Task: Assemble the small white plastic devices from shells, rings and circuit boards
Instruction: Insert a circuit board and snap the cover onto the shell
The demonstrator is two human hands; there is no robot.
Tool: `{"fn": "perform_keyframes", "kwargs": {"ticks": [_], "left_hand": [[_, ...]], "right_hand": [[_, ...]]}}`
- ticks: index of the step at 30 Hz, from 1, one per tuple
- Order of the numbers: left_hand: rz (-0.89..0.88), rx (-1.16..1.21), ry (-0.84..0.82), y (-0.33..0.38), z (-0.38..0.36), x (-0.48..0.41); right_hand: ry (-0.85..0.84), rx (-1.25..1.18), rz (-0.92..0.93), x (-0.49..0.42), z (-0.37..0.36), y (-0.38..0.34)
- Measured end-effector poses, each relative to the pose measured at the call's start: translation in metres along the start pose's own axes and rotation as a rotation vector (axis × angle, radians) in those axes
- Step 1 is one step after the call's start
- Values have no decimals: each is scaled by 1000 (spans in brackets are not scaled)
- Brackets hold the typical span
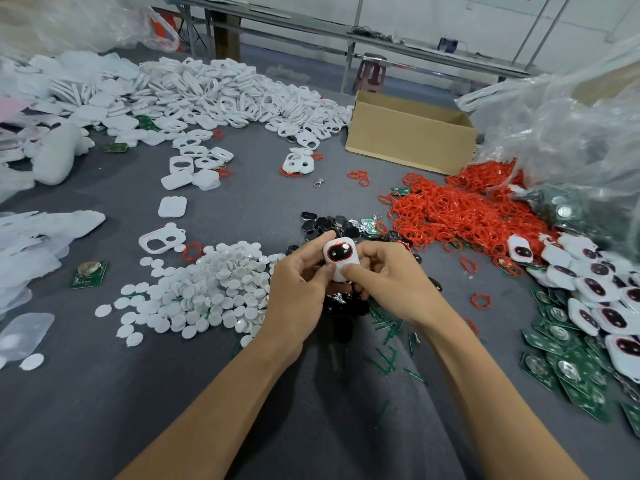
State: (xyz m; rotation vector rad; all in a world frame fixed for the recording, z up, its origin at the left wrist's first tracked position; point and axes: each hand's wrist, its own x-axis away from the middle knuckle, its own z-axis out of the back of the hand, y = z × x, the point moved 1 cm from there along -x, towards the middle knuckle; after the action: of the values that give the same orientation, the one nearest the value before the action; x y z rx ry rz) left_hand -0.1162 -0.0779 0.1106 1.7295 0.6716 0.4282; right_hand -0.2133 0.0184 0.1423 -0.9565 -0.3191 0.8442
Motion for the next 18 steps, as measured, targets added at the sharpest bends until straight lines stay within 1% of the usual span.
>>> {"fn": "perform_keyframes", "kwargs": {"ticks": [3, 7, 9, 11, 13, 16, 17, 18], "left_hand": [[-32, -5, -22, 3, 1, 1], [-37, 8, -37, 5, 0, 4], [-50, 7, -30, 6, 1, 4], [-57, 17, -17, 6, 3, 2], [-54, 46, -9, 6, 5, 2], [-58, 72, -25, 5, 4, 2], [-62, 72, -27, 5, 5, 2], [-66, 72, -24, 6, 5, 2]], "right_hand": [[-3, -30, 16, 1, 3, -2], [-20, -134, -29, 9, 15, 0], [8, -184, -74, 18, 32, 7], [82, -146, -136, 31, 62, 21], [242, -64, -206, 46, 102, 37], [614, 3, -309, 69, 165, 57], [720, 38, -325, 76, 184, 66], [786, 75, -371, 84, 200, 71]]}}
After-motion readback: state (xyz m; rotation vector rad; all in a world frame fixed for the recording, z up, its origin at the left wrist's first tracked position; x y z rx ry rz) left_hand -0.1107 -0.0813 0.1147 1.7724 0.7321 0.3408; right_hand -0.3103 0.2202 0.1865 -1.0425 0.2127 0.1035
